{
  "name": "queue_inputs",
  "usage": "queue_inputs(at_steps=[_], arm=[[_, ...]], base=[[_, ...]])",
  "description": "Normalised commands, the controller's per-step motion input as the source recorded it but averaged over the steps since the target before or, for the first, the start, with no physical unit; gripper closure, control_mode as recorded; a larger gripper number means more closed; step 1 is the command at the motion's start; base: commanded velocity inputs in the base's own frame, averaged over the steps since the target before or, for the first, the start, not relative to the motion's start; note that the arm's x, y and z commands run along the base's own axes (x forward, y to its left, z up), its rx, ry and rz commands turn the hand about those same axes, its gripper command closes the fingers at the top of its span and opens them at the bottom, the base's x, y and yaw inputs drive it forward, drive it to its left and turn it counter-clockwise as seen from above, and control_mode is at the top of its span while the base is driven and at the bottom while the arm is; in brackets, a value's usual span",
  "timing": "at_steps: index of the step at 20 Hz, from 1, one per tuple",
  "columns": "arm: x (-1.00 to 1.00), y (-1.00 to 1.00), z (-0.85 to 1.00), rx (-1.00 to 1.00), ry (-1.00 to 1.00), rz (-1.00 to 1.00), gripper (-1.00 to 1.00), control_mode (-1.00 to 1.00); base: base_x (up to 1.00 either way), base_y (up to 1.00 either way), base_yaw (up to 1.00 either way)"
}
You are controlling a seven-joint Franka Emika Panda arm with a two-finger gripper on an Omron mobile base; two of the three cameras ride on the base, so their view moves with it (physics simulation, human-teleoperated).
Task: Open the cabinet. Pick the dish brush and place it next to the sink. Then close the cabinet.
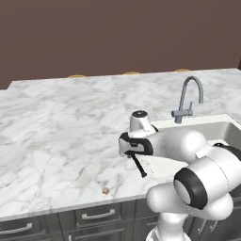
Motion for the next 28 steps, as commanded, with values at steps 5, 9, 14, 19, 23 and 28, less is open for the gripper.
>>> queue_inputs(at_steps=[5,9,14,19,23,28], arm=[[-0.23,-0.07,0.49,0.00,0.00,0.00,-1.00,-1.00],[-0.77,-0.42,0.75,0.02,0.00,0.00,-1.00,-1.00],[-0.94,-0.78,0.49,0.05,-0.06,0.00,-1.00,-1.00],[-0.62,-0.46,0.63,0.00,-0.06,0.00,-1.00,-1.00],[-0.54,-0.34,0.69,0.00,-0.06,0.00,-1.00,-1.00],[-0.46,-0.26,0.46,0.00,-0.08,0.00,-1.00,-1.00]], base=[[0.00,0.00,0.00],[0.00,0.00,0.00],[0.00,0.00,0.00],[0.00,0.00,0.00],[0.00,0.00,0.00],[0.00,0.00,0.00]])
